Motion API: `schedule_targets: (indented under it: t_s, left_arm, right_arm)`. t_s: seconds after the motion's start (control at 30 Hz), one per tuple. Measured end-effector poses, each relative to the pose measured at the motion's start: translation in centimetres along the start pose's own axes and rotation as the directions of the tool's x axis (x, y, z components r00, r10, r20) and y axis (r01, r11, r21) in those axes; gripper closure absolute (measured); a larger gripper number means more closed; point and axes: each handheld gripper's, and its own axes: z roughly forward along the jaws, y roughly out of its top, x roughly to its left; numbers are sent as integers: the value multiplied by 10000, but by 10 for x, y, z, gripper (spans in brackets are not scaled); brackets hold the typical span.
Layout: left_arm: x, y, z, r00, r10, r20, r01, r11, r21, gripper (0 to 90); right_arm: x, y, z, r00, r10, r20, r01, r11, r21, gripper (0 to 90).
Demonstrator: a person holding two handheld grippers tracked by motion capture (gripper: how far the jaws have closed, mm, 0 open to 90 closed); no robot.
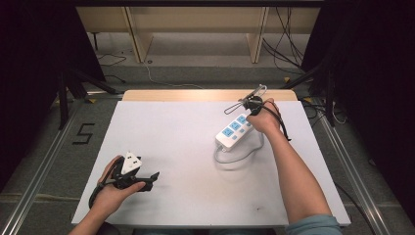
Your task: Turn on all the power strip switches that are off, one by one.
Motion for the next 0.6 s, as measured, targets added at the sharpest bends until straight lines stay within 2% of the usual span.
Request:
schedule_targets:
  t_s: [0.6]
  left_arm:
    - [0, 0, 0, 10000, 24, 13, -24, 10000, -2, 146]
  right_arm:
    - [-2, 2, 7, 10000, 26, -11, -26, 9999, 140, 900]
